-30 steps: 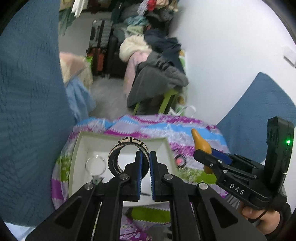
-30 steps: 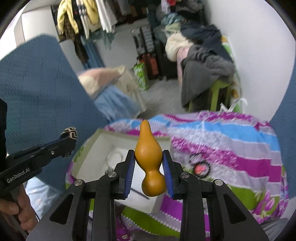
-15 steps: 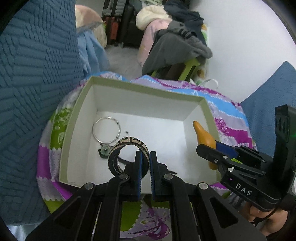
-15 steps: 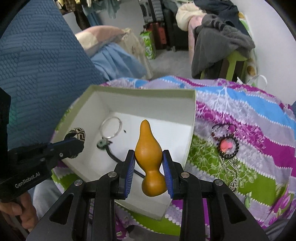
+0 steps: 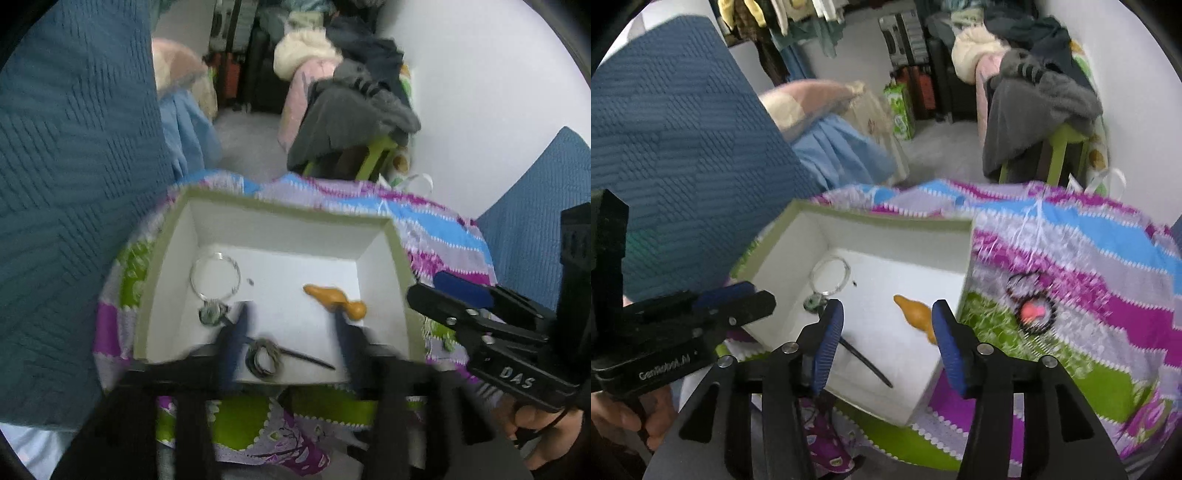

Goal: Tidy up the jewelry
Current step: 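Lower the gourd into the box with the right gripper while the left carries the bracelet, then grasp the green hair clip with the right gripper while the left approaches the silver bead chain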

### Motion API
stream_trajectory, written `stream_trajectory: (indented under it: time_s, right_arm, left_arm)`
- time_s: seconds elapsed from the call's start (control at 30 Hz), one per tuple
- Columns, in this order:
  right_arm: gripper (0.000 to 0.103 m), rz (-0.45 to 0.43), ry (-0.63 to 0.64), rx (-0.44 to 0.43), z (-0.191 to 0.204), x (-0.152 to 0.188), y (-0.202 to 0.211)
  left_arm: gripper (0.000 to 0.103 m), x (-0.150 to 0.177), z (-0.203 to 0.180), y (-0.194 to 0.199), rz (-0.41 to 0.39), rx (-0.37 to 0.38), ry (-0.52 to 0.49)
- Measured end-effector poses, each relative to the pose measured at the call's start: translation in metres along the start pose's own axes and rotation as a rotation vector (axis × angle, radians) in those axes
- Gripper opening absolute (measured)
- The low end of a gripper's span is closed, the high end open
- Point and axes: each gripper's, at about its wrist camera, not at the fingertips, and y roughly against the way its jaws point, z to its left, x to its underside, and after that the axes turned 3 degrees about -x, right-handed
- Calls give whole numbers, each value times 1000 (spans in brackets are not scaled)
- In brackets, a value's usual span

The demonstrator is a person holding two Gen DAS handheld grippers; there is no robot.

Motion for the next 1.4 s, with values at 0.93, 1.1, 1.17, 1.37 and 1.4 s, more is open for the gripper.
stream_trajectory:
  time_s: [0.93,1.1,1.17,1.37,1.4]
  right_arm:
    - [41,-228,-19,144,-112,48,140]
    - [34,-148,-55,136,-137,83,115]
    - [33,-111,-74,133,-149,97,101]
    - [30,-39,-134,70,-176,120,67]
    - [30,-18,-146,50,-181,122,56]
  left_arm:
    - [60,11,-162,33,-135,182,-45]
    - [49,29,-187,0,-58,238,-39]
    - [46,35,-197,-15,-26,256,-38]
    - [45,49,-211,-59,48,249,-60]
    - [45,51,-211,-64,52,244,-61]
